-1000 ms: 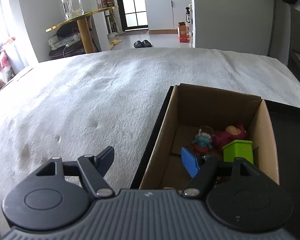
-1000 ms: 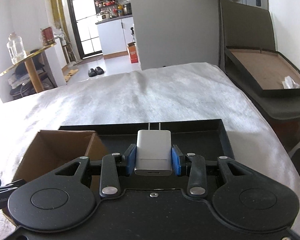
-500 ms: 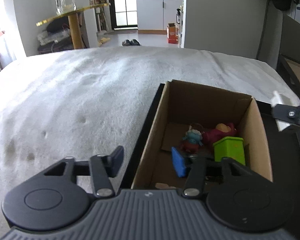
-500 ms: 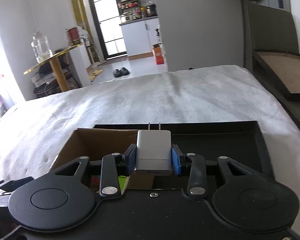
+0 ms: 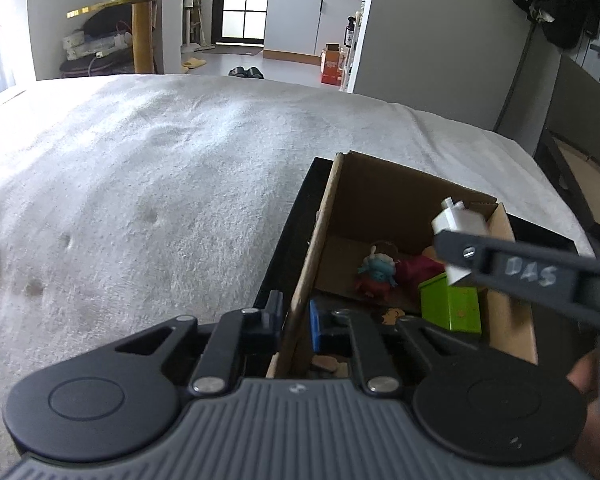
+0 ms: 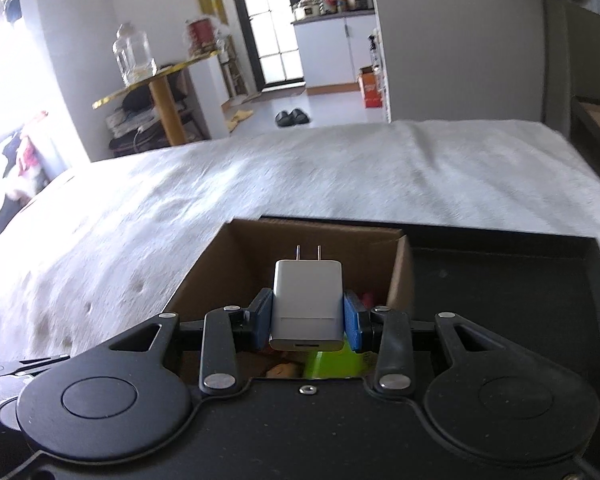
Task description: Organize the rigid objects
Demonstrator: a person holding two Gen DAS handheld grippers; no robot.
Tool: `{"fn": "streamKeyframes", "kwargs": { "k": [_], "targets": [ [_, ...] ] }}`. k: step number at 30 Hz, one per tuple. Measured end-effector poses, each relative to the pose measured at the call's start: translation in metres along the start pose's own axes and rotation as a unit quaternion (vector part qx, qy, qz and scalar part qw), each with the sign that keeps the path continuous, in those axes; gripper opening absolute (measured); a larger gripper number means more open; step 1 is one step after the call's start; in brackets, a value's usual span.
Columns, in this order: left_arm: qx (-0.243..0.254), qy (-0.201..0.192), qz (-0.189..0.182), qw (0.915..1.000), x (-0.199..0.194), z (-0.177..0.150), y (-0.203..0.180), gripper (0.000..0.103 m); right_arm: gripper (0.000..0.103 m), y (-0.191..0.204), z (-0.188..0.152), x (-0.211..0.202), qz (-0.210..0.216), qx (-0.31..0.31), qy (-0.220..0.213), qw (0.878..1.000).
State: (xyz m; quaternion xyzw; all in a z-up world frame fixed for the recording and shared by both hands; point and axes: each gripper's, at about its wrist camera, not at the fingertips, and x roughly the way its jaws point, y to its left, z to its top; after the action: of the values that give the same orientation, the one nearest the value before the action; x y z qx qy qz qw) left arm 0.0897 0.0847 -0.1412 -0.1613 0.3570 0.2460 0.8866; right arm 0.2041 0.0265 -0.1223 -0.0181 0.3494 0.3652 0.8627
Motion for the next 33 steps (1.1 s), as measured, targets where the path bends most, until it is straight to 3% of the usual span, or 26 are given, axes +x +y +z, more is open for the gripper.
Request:
{"fn": "streamKeyframes", "kwargs": {
  "k": [7,12,16,25,28,33],
  "targets": [
    [0.002,0.005,-0.01,0.9999,0.008,0.001,0.003,0.013,0.037,0.007,-0.006,0.021,0.001,0.009,0.028,1.0],
    [-0.002,0.01,-0.011,0.9999,0.011,0.001,0.004,0.013,0.037,0.008,-0.001,0.029,-0.009,0.016,0.022,1.0],
    [0.0,0.012,-0.006,0.9999,0.011,0.001,0.003,0.013,0.031,0.012,0.002,0.028,0.024,0.021,0.018,0.999],
    [0.006,0.019,0.014,0.9997,0.008,0.005,-0.001,0.017,0.033,-0.001,0.005,0.004,0.012,0.028,0.008,0.999],
    [0.012,0.033,0.018,0.9992,0.005,0.009,-0.001,0.026,0.036,-0.011,0.008,-0.013,0.006,0.033,0.005,0.999],
    [0.023,0.017,0.029,0.9992,-0.013,0.021,0.001,0.052,0.056,-0.03,0.014,-0.044,-0.005,0.045,-0.013,0.999]
  ]
}}
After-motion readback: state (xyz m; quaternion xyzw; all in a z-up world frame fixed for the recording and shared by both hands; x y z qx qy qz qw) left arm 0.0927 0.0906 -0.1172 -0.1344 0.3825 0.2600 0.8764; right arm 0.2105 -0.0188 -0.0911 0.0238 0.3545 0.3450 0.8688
